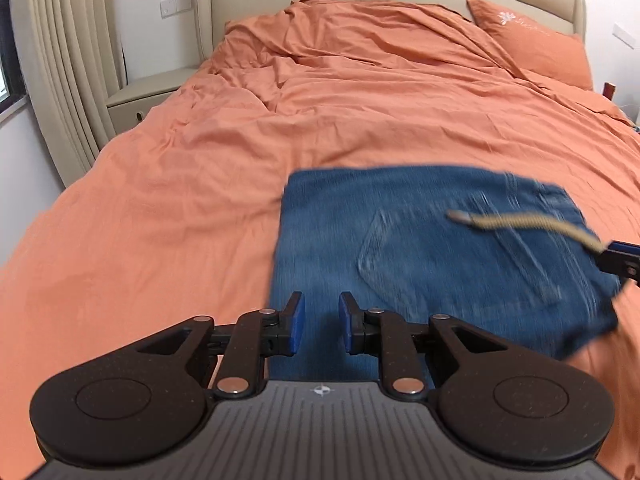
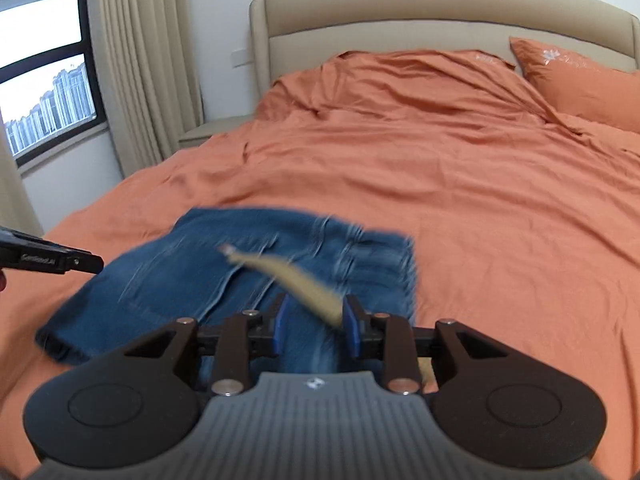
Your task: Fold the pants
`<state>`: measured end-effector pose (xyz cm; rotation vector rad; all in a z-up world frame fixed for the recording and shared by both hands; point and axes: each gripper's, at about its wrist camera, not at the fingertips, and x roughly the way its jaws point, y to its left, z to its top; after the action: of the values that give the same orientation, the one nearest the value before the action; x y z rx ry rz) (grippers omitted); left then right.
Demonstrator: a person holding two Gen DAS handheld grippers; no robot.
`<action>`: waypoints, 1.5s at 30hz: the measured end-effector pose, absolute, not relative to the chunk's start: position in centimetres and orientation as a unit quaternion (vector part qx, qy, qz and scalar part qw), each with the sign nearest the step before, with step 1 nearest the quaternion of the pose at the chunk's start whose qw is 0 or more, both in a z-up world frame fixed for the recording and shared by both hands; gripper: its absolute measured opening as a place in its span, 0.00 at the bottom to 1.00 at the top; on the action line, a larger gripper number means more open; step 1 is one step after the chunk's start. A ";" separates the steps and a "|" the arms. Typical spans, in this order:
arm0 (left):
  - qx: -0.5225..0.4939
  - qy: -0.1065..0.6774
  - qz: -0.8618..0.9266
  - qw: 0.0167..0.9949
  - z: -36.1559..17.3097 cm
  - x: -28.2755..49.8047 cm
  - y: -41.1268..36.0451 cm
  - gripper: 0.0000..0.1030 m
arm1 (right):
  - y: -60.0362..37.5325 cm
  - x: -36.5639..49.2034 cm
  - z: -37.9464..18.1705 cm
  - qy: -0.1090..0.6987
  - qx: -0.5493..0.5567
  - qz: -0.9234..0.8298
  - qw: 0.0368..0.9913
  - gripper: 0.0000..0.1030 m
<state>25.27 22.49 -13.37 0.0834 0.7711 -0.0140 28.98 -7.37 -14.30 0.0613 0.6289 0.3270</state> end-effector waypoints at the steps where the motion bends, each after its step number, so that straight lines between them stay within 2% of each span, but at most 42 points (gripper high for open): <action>1: 0.042 0.386 -0.007 0.922 -14.0 24.8 22.6 0.24 | -7.2 28.7 -14.9 0.316 0.029 0.157 0.935 0.26; 13: 0.085 0.429 -0.003 0.899 -19.2 25.0 22.3 0.23 | -5.9 29.8 -19.6 0.355 0.022 0.130 0.925 0.25; 16: 0.060 0.440 0.001 0.896 -18.7 25.6 22.7 0.23 | -6.1 30.3 -19.4 0.365 0.027 0.131 0.921 0.25; 20: 0.093 0.432 0.008 0.897 -17.2 24.8 21.7 0.24 | -5.6 31.1 -17.7 0.389 0.012 0.125 0.913 0.26; 21: 0.100 0.429 0.011 0.898 -16.7 24.4 21.5 0.24 | -5.3 31.0 -17.0 0.392 0.001 0.125 0.912 0.28; 24: 0.095 0.429 0.014 0.898 -14.8 23.2 21.3 0.30 | -4.7 30.1 -14.1 0.377 -0.010 0.136 0.916 0.57; 27: 0.104 0.414 0.023 0.904 -12.6 21.4 20.8 0.39 | -4.5 28.2 -10.8 0.352 -0.015 0.133 0.927 0.69; 29: 0.112 0.394 0.022 0.912 -10.7 19.6 20.2 0.46 | -4.5 26.6 -8.5 0.331 -0.011 0.134 0.934 0.70; 31: 0.117 0.373 0.016 0.920 -8.7 17.8 19.5 0.56 | -4.4 24.7 -6.3 0.310 -0.013 0.132 0.942 0.77; 33: 0.119 0.348 0.013 0.930 -6.6 16.1 18.9 0.58 | -4.4 22.6 -4.3 0.288 -0.017 0.131 0.949 0.78; 35: 0.120 0.323 0.018 0.939 -4.3 14.4 18.6 0.67 | -4.3 20.4 -2.2 0.266 -0.021 0.131 0.955 0.78; 40: 0.113 0.244 0.045 0.962 1.6 9.7 18.7 1.00 | -5.0 14.6 2.3 0.206 -0.010 0.131 0.970 0.79; 45: 0.084 0.182 0.088 0.976 4.7 5.1 19.0 1.00 | -5.4 9.2 3.7 0.180 0.011 0.112 0.977 0.79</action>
<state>5.15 18.98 4.68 0.1700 0.3676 0.1778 9.17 -5.42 3.74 0.0223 0.3624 0.2249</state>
